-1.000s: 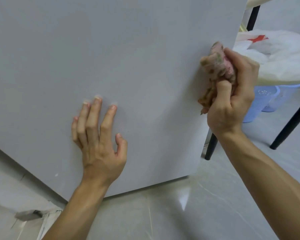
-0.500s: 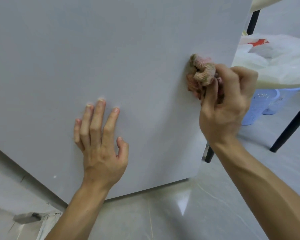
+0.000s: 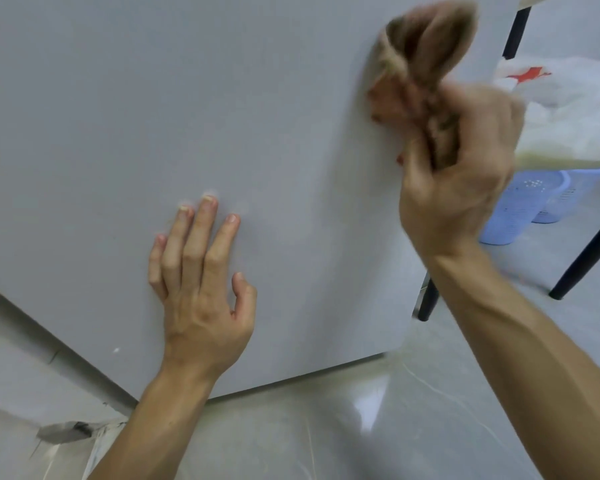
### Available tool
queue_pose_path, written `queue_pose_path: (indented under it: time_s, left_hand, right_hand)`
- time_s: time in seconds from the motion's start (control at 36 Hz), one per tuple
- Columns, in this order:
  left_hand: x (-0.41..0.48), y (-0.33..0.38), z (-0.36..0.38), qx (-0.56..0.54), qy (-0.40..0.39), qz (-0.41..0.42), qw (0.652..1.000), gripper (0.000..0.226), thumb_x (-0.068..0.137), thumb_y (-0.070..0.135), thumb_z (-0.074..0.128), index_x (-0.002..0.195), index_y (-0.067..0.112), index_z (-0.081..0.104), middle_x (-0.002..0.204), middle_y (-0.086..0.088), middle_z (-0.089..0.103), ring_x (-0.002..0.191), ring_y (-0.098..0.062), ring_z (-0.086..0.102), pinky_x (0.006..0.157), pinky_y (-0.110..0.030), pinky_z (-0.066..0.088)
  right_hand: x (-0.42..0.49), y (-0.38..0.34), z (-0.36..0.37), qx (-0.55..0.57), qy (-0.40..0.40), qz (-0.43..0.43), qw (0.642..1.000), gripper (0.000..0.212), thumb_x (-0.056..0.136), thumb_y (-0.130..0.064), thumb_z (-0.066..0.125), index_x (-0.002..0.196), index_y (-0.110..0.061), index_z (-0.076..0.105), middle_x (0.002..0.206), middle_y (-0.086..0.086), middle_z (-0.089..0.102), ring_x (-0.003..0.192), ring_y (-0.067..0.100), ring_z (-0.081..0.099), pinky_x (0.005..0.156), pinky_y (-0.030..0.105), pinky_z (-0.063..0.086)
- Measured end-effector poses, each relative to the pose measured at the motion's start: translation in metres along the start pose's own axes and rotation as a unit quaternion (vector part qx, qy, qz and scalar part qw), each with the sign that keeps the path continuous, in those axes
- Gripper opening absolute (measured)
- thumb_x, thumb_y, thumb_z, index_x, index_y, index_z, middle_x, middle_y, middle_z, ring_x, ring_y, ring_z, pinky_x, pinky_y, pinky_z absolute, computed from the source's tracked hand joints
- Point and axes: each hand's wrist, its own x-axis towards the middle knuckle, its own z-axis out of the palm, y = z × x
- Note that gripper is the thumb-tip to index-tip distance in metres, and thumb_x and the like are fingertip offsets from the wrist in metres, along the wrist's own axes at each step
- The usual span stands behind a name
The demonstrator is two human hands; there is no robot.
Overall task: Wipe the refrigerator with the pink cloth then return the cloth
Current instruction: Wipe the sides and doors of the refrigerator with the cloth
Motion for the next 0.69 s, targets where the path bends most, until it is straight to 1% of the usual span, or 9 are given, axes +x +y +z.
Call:
queue_pose_path:
  time_s: [0.06,0.14,0.25,0.31,0.36,0.47,0.53,0.61,0.69]
  left_hand:
    - [-0.001,-0.002,0.000,-0.004,0.005,0.000,1.000,0.073,0.084,0.005,0.062,0.153,0.010,0.043,0.167,-0.011,0.032,0.162,-0.015,0.012,0.130,-0.048,0.011]
    - [-0.002,-0.004,0.000,-0.005,0.011,-0.003,1.000,0.075,0.083,0.004,0.063,0.154,0.010,0.039,0.166,-0.011,0.032,0.162,-0.014,0.012,0.130,-0.046,0.010]
    - [-0.002,-0.006,0.002,-0.006,0.013,0.001,1.000,0.074,0.085,0.005,0.063,0.154,0.009,0.037,0.166,-0.011,0.030,0.162,-0.014,0.010,0.130,-0.045,0.009]
    - [-0.003,-0.005,0.003,-0.007,0.010,0.001,1.000,0.074,0.085,0.005,0.062,0.154,0.008,0.038,0.166,-0.012,0.030,0.162,-0.015,0.010,0.131,-0.046,0.009]
    - [-0.003,-0.005,0.003,-0.011,0.012,-0.001,1.000,0.072,0.085,0.005,0.062,0.154,0.007,0.038,0.166,-0.013,0.031,0.162,-0.016,0.011,0.131,-0.046,0.009]
    - [-0.004,-0.008,0.002,-0.014,0.007,0.005,1.000,0.072,0.085,0.006,0.062,0.153,0.006,0.039,0.166,-0.014,0.032,0.162,-0.016,0.013,0.130,-0.046,0.010]
    - [-0.004,-0.008,0.002,-0.016,0.008,0.003,1.000,0.072,0.085,0.006,0.062,0.153,0.006,0.039,0.166,-0.014,0.032,0.162,-0.016,0.013,0.130,-0.047,0.011]
    - [-0.004,-0.008,-0.001,-0.020,0.006,0.001,1.000,0.073,0.085,0.006,0.061,0.154,0.007,0.038,0.166,-0.013,0.032,0.162,-0.017,0.013,0.130,-0.047,0.011]
    - [-0.003,-0.011,-0.003,-0.006,0.020,-0.014,1.000,0.074,0.085,0.008,0.063,0.154,0.009,0.038,0.166,-0.013,0.030,0.162,-0.021,0.014,0.130,-0.049,0.011]
  right_hand:
    - [-0.032,-0.010,0.000,0.021,-0.043,-0.029,0.998,0.012,0.098,0.004,0.061,0.102,-0.001,0.071,0.095,0.016,0.065,0.093,0.029,0.052,0.087,0.031,0.039]
    - [-0.110,-0.009,-0.005,0.041,-0.166,-0.106,0.980,0.015,0.089,-0.002,0.083,0.101,-0.009,0.076,0.102,0.011,0.070,0.101,0.027,0.061,0.091,0.036,0.049]
    - [-0.197,0.013,-0.026,0.037,-0.378,-0.206,0.902,0.015,0.094,-0.008,0.078,0.109,-0.010,0.077,0.113,0.005,0.073,0.108,0.025,0.063,0.091,0.037,0.051]
    - [-0.211,0.018,-0.035,0.023,-0.420,-0.221,0.880,0.017,0.096,-0.008,0.075,0.112,-0.013,0.078,0.115,0.003,0.072,0.110,0.023,0.064,0.093,0.037,0.050]
    - [-0.204,0.017,-0.035,-0.001,-0.400,-0.214,0.891,0.024,0.094,-0.009,0.078,0.117,-0.015,0.077,0.117,0.003,0.071,0.110,0.022,0.063,0.097,0.034,0.043]
    - [-0.144,0.005,-0.021,-0.040,-0.274,-0.152,0.949,0.023,0.091,-0.014,0.083,0.114,-0.011,0.078,0.122,0.002,0.058,0.107,0.023,0.056,0.090,0.038,0.036]
    - [-0.119,-0.001,-0.013,-0.031,-0.234,-0.128,0.963,0.015,0.098,-0.013,0.076,0.112,-0.008,0.076,0.121,0.003,0.052,0.103,0.024,0.055,0.086,0.040,0.040]
    - [-0.108,-0.009,-0.007,0.005,-0.231,-0.119,0.966,0.013,0.108,-0.014,0.060,0.119,-0.007,0.063,0.123,0.007,0.048,0.100,0.027,0.056,0.079,0.047,0.052]
    - [-0.092,-0.026,-0.005,0.027,-0.177,-0.058,0.982,0.013,0.108,-0.012,0.052,0.119,-0.005,0.057,0.123,0.010,0.046,0.105,0.027,0.053,0.086,0.042,0.054]
